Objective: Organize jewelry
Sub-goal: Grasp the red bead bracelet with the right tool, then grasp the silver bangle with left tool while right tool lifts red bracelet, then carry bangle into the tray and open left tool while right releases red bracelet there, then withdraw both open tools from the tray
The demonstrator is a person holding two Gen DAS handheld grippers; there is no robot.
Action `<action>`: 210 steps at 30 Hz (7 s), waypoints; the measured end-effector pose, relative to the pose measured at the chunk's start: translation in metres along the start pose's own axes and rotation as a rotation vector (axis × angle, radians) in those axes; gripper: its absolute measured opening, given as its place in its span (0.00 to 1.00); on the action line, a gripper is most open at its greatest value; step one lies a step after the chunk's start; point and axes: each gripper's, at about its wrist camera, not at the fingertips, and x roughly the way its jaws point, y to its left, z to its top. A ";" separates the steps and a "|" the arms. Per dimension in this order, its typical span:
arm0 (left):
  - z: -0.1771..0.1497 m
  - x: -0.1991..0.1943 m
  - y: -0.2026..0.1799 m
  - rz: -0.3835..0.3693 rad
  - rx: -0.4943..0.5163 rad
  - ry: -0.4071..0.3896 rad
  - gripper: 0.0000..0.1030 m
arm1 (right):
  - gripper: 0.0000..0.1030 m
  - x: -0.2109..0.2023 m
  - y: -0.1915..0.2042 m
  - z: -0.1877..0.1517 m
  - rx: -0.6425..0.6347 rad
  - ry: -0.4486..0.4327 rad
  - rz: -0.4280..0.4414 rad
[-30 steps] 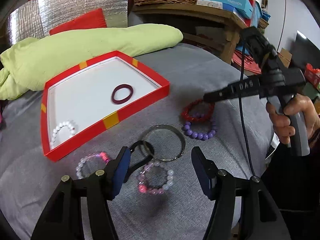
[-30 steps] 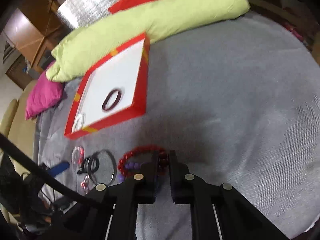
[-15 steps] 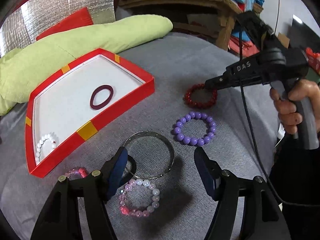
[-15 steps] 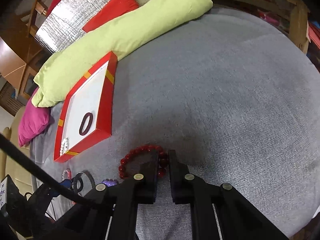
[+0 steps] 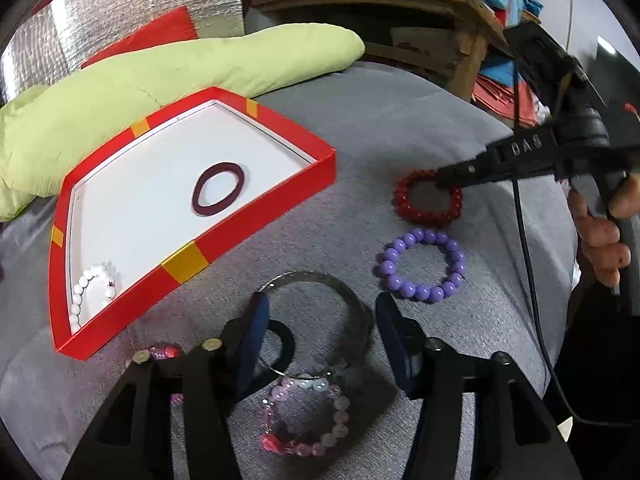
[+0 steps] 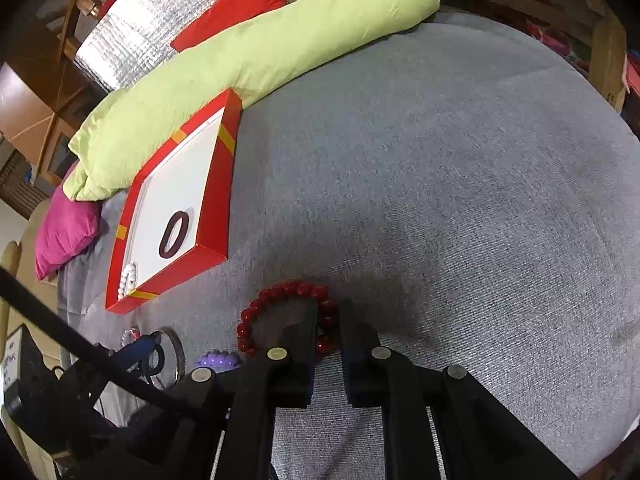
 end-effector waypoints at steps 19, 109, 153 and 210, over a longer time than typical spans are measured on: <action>0.002 0.001 0.010 0.025 -0.049 0.007 0.60 | 0.11 0.004 0.014 -0.005 -0.121 -0.029 -0.055; 0.035 -0.036 0.124 0.265 -0.309 -0.230 0.62 | 0.10 -0.020 0.152 0.039 -0.256 -0.341 0.295; 0.032 -0.038 0.165 0.469 -0.387 -0.113 0.67 | 0.46 0.034 0.151 0.079 -0.118 -0.227 0.170; -0.068 -0.059 0.130 0.524 -0.499 0.141 0.67 | 0.46 -0.007 0.116 -0.012 -0.156 -0.015 0.141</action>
